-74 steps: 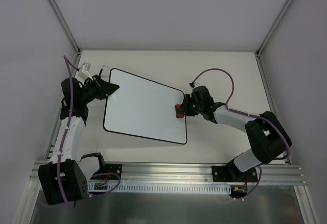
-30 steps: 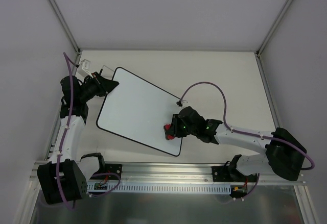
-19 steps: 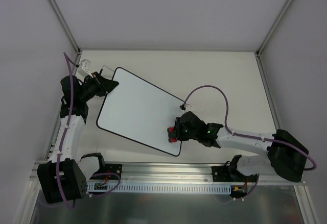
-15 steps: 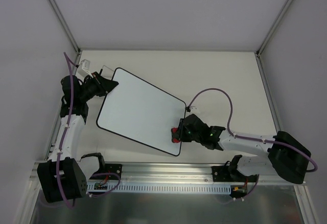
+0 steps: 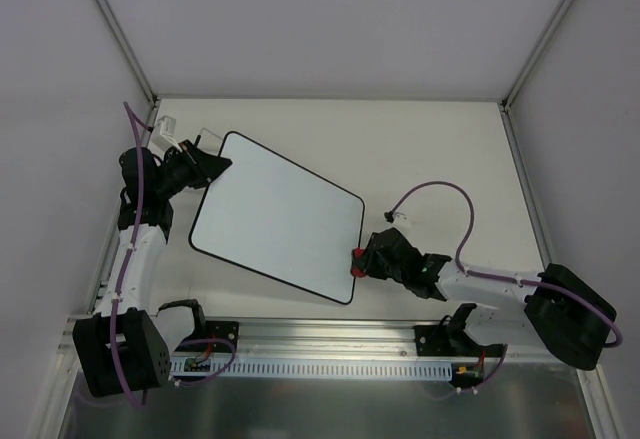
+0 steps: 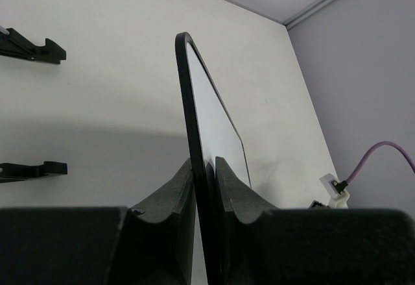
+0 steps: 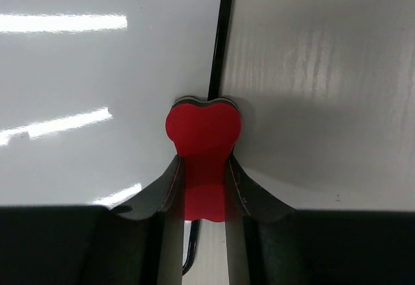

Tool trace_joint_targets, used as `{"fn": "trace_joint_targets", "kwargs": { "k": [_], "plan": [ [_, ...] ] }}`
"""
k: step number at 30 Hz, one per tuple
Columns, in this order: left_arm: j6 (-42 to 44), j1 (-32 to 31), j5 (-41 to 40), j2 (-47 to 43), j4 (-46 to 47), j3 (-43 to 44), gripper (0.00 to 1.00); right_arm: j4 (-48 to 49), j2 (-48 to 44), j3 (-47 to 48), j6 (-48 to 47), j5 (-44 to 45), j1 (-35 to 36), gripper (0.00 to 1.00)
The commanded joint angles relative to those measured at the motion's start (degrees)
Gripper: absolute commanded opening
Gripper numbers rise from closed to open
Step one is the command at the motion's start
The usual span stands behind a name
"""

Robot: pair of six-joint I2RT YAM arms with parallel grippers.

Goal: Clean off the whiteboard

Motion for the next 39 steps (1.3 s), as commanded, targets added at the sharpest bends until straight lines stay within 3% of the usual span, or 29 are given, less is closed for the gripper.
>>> {"fn": "trace_joint_targets", "kwargs": {
  "k": [1,7,11,17,21,24,28,32,39],
  "plan": [
    [1.9,-0.7,1.0,-2.5,8.6,2.9,0.00,-7.4,-2.0,-1.1,-1.1,3.9,-0.9,0.00],
    [-0.4,-0.7,-2.6,-2.8,8.3,3.3,0.00,-21.6,-9.1,3.2,-5.5,9.1,-9.6,0.02],
    [-1.3,-0.7,-5.0,-2.9,8.3,4.1,0.00,-26.9,-11.5,5.2,-9.7,9.9,-18.6,0.16],
    [-1.6,-0.7,-7.7,-4.0,8.3,4.4,0.00,-27.9,-8.4,6.1,-14.1,1.5,-29.3,0.33],
    [-2.5,-0.6,-11.6,-5.1,8.3,3.3,0.00,-27.9,-8.9,8.7,-16.7,-2.3,-29.3,0.75],
    [-3.4,-0.7,-15.3,-5.8,8.4,2.5,0.00,-27.9,-11.5,10.7,-17.3,-5.4,-29.3,0.92],
    [-4.3,-0.7,-18.3,-6.4,8.4,1.9,0.00,-27.8,-14.2,12.8,-18.8,-9.1,-29.2,0.96],
    [-6.2,-0.7,-22.5,-7.0,8.4,0.4,0.00,-26.1,-12.6,13.7,-18.0,-18.4,-27.0,0.96],
    [-7.4,-0.9,-27.2,-7.7,8.6,-1.9,0.00,-15.2,-5.3,12.4,-6.0,-18.8,-12.7,0.99]
  ]
}}
